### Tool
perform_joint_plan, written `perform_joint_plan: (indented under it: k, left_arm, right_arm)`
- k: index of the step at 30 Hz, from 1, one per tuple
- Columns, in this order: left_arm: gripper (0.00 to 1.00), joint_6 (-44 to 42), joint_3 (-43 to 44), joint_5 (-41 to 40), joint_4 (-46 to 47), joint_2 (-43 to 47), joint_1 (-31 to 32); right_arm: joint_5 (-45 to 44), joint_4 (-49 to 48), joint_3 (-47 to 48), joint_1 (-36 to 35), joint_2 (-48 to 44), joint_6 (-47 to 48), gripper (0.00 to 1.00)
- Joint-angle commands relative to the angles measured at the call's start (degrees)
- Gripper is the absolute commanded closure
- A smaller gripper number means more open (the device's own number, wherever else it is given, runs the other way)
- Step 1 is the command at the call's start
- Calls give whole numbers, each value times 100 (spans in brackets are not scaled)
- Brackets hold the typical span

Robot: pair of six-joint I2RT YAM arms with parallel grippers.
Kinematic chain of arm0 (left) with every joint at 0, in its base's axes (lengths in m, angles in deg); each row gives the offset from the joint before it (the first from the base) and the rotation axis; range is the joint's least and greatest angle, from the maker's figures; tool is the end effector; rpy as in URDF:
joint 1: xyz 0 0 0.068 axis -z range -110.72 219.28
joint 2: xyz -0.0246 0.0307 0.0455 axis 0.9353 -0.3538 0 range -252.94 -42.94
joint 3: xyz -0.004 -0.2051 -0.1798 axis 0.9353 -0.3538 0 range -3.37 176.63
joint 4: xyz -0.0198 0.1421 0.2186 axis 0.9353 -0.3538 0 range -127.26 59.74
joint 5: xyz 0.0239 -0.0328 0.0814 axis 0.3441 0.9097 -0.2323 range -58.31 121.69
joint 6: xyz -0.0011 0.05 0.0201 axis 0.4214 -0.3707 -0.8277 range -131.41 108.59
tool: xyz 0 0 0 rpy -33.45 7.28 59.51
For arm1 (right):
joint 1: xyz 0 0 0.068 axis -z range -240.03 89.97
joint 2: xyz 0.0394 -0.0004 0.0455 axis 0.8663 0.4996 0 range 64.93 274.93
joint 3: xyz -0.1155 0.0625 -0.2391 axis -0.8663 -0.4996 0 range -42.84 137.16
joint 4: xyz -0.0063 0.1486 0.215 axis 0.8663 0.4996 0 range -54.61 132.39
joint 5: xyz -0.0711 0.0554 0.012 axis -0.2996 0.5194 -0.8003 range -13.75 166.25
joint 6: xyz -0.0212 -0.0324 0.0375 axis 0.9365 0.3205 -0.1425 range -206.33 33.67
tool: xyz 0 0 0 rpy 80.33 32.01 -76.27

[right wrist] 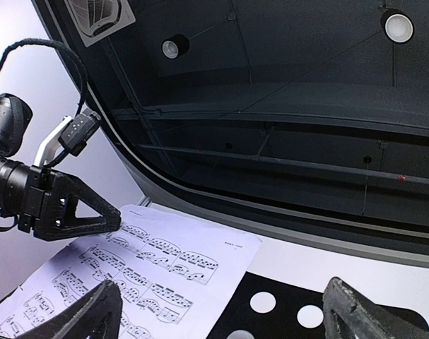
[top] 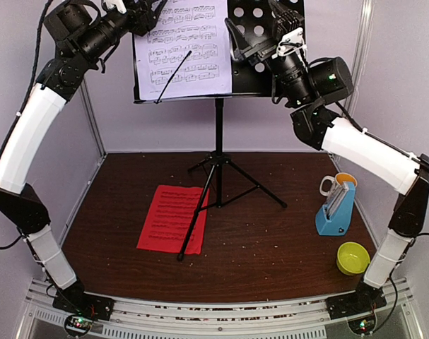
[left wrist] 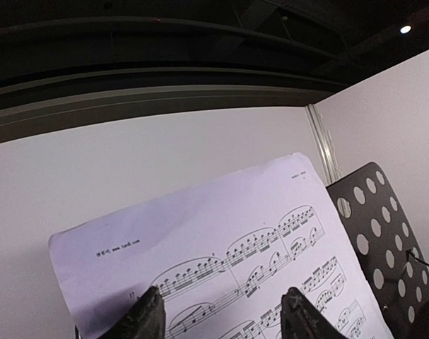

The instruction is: Set up the instrument practice props

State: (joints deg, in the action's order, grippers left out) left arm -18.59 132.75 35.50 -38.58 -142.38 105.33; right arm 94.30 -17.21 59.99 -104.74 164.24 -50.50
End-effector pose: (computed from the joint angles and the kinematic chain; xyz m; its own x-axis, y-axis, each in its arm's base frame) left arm 0.2576 -0.1906 0.6205 0.4603 -0.1807 -0.8692 0.5815 0.8012 0.1414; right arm 0.2507 0.2637 0.5384 0.9418 0.1492 -0.3014 -0.2964 0.7913 -0.5348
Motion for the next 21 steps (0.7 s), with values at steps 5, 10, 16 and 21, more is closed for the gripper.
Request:
perform_joint_plan:
  k: [5, 10, 16, 21]
  left_arm:
    - [34, -41, -1007, -359, -6, 1111, -287]
    - [33, 876, -2156, -376, -45, 2014, -1052]
    - [32, 2376, -3944, -247, -165, 2800, -2117]
    - [32, 3468, -5570, 293, -132, 3224, -2771]
  right_arm:
    - [-904, 464, -579, -47, -915, -685, 0]
    - [-1549, 1420, -831, -51, -1514, -1394, 0]
    - [-1939, 3054, -1194, -47, -2204, -2198, 0]
    - [-2312, 4019, -2000, -45, -2886, -3048, 0]
